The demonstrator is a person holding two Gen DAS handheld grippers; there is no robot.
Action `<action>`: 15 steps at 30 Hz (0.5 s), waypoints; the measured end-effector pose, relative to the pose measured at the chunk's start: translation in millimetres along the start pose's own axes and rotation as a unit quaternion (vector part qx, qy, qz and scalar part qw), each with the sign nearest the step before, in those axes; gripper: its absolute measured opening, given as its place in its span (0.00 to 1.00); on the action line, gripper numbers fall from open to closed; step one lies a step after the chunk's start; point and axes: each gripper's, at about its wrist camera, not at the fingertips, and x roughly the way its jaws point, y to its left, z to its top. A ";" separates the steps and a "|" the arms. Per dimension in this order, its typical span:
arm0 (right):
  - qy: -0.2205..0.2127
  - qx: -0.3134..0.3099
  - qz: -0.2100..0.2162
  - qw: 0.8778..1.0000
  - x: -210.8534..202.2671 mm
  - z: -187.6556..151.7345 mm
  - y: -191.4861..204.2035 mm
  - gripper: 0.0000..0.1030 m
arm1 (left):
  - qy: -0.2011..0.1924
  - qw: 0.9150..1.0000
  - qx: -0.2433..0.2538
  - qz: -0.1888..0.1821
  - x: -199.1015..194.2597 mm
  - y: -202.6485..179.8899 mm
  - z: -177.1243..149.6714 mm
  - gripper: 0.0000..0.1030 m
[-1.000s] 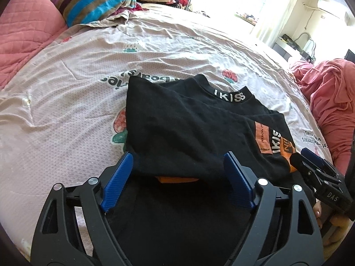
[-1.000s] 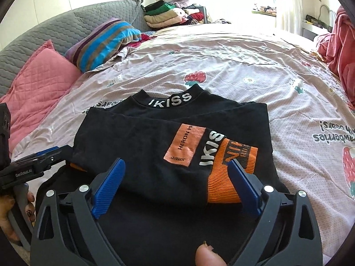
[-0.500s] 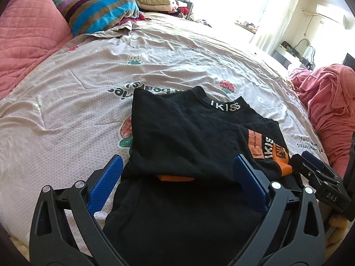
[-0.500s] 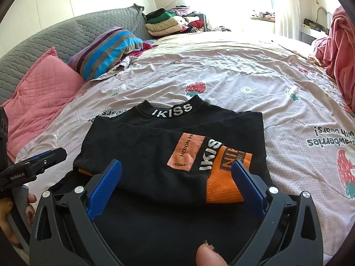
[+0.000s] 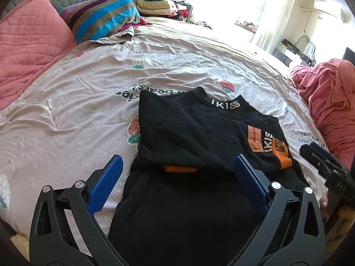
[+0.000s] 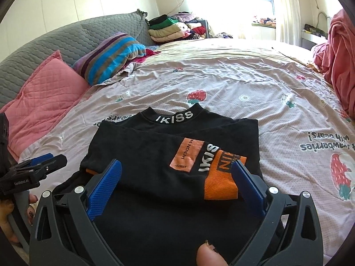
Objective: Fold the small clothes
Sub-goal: 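Move both open grippers along the shirt body toward its hem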
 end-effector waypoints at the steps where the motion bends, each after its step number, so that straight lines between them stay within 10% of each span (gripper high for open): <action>1: -0.001 -0.002 0.000 1.000 -1.8 -0.3 0.2 0.95 | 0.000 1.000 0.002 0.002 -2.3 0.3 -2.3 0.91; 15: 0.005 -0.018 -0.012 1.000 -25.4 -18.8 -7.3 0.95 | 0.016 0.999 0.013 0.038 -21.9 16.5 -38.0 0.91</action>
